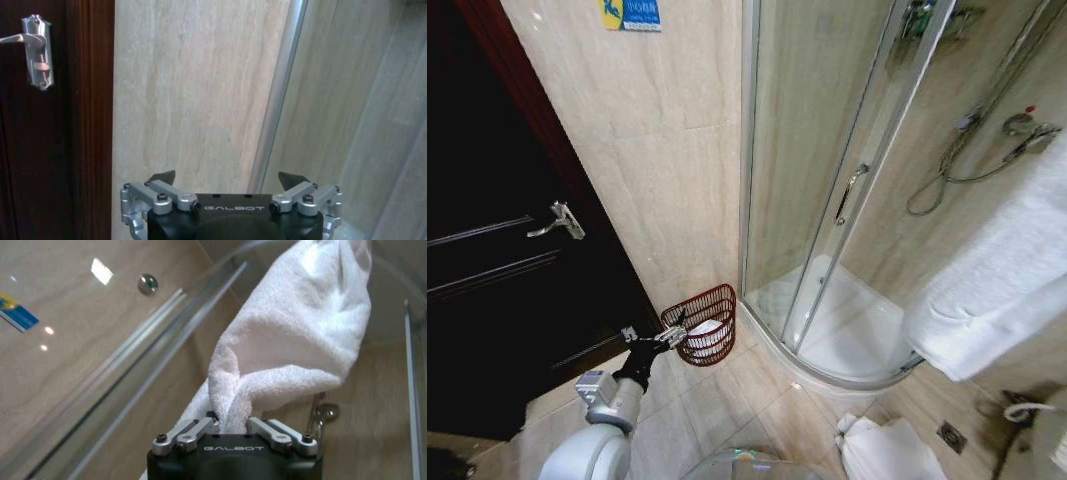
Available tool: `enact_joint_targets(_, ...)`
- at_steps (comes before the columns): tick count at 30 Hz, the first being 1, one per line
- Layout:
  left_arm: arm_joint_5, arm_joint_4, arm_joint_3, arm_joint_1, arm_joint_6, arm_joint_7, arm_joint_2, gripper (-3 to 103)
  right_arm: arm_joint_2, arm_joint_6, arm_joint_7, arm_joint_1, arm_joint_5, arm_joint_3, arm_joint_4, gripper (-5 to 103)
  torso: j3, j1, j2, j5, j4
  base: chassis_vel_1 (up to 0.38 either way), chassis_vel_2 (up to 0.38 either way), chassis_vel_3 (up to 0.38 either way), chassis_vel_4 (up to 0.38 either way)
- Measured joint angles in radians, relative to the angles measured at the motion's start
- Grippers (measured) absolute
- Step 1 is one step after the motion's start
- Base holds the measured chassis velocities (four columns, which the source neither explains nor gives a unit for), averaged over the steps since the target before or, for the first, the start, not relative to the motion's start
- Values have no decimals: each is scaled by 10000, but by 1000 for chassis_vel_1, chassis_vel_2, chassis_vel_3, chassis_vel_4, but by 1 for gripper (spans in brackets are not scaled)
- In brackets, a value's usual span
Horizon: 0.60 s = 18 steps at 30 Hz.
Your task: Discard the used towel into the hamper.
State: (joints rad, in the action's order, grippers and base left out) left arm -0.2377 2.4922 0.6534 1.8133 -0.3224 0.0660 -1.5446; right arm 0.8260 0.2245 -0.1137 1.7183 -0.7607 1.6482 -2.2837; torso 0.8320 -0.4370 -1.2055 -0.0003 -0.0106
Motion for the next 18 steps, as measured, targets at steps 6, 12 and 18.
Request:
enact_joint_targets(6, 0, 0, 0, 0, 0, 0, 0, 100, 958, 617, -382, 343, 530, -217, -452, 10, 0, 0, 0, 4, 2, 0, 0, 0, 0)
enact_joint_targets(12, 0, 0, 0, 0, 0, 0, -1, 100, 1775, 1222, -456, 572, 815, -382, -745, 10, 0, 1, 0, 5, 3, 0, 0, 0, 0)
enact_joint_targets(18, 0, 0, 0, 0, 0, 0, -1, 100, 2050, 1784, -539, 611, 1003, -345, -859, 10, 0, 0, 0, -1, -1, 0, 0, 0, 0)
